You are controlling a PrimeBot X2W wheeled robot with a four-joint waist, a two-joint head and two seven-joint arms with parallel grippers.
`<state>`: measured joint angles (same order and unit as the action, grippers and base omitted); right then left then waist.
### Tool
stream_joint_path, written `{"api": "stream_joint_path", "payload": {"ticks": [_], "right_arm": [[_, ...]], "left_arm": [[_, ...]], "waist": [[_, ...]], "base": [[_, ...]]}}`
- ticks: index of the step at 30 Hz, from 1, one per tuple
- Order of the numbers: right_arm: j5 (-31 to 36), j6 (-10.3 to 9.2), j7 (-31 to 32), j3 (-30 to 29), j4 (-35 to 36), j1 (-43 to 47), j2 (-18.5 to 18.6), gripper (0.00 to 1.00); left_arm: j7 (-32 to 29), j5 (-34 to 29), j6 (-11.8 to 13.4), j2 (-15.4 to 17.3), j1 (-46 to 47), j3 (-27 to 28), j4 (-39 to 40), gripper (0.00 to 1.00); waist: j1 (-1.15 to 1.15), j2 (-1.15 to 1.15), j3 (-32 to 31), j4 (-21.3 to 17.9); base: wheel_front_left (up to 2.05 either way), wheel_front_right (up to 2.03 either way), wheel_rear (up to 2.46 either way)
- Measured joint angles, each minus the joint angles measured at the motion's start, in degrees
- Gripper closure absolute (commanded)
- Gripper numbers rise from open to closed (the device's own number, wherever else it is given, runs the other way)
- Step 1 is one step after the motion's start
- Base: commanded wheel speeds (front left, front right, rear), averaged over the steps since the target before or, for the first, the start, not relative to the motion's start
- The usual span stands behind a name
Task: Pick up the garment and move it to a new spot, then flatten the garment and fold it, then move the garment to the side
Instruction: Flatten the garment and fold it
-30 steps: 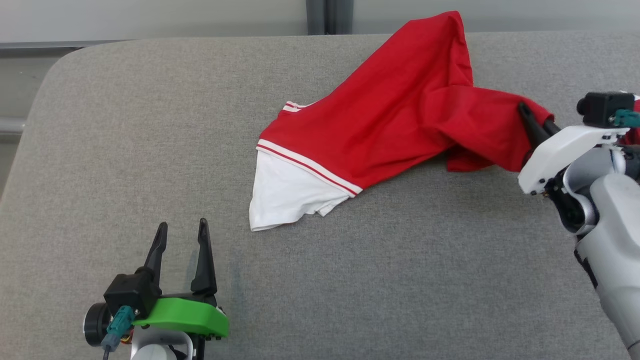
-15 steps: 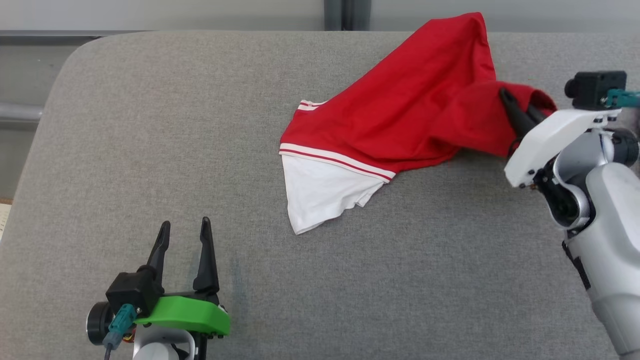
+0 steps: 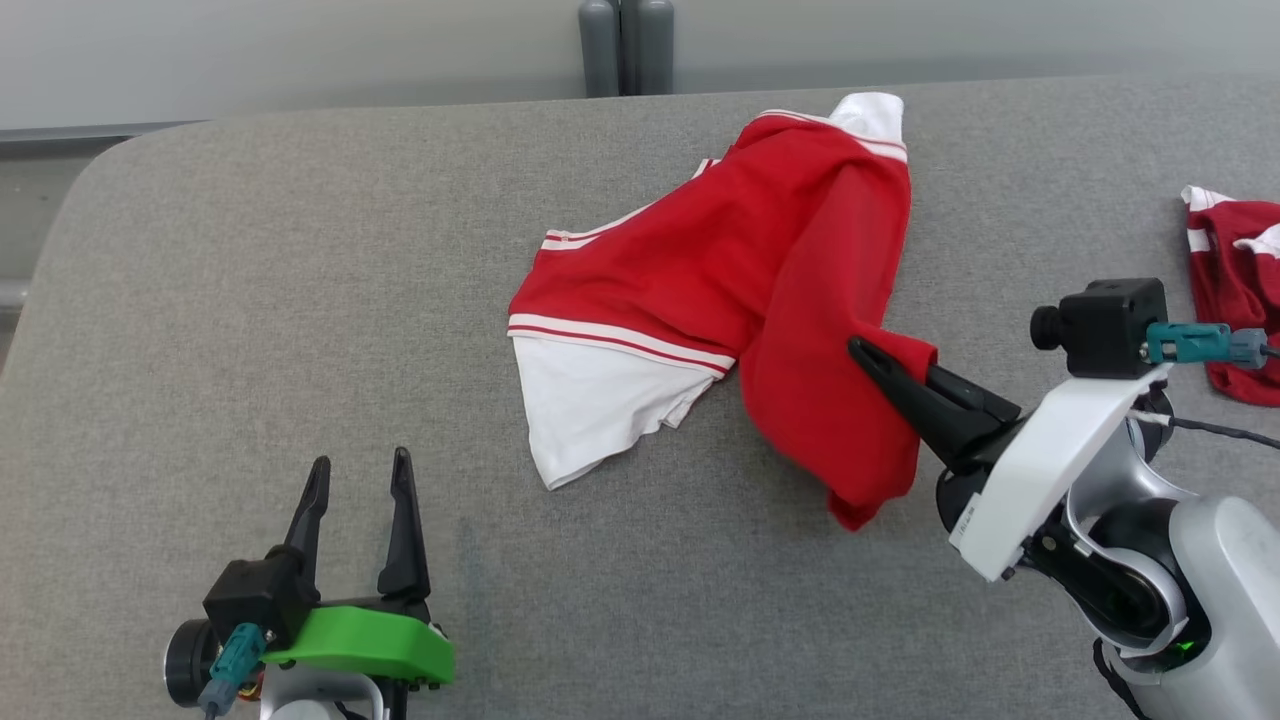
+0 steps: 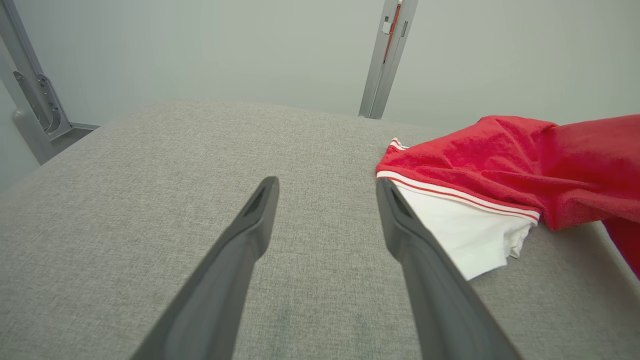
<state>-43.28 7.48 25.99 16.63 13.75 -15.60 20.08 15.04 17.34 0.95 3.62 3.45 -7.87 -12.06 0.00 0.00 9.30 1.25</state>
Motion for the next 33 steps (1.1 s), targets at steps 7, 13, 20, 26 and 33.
{"api": "stream_joint_path", "payload": {"ticks": [7, 13, 20, 26, 33], "right_arm": [[2.1, 0.0, 2.9, -2.6, -3.2, 4.4, -2.4, 1.0], [5.2, 0.0, -0.7, -3.3, -12.1, 5.6, -4.4, 0.59], [5.1, 0.0, -4.4, -3.1, -13.1, 5.5, -5.7, 0.0], [5.3, 0.0, -5.4, -3.5, -10.9, 4.2, -5.9, 0.75], [6.6, 0.0, -5.4, -5.2, -8.7, 0.5, -5.2, 1.0]], "left_arm": [[0.0, -0.1, -0.4, -0.1, 0.0, -0.8, -0.3, 0.0], [0.0, -0.1, -0.5, -0.1, 0.0, -0.8, -0.7, 0.0], [0.0, -0.1, -0.4, -0.1, -0.3, -0.6, -0.7, 0.0], [0.0, -0.3, -0.4, -0.1, -0.3, -0.7, -0.4, 0.0], [0.0, -0.3, -0.4, -0.2, -0.2, -1.0, -0.4, 0.0]], "waist": [[0.0, 0.0, 0.0, 0.4], [0.0, 0.0, 0.2, 2.0], [0.0, 0.0, 0.0, 2.3], [0.0, 0.0, 0.4, 2.1], [0.0, 0.0, 1.2, 2.7]], "base": [[0.0, 0.0, 0.0], [0.0, 0.0, 0.0], [0.0, 0.0, 0.0], [0.0, 0.0, 0.0], [0.0, 0.0, 0.0]]}}
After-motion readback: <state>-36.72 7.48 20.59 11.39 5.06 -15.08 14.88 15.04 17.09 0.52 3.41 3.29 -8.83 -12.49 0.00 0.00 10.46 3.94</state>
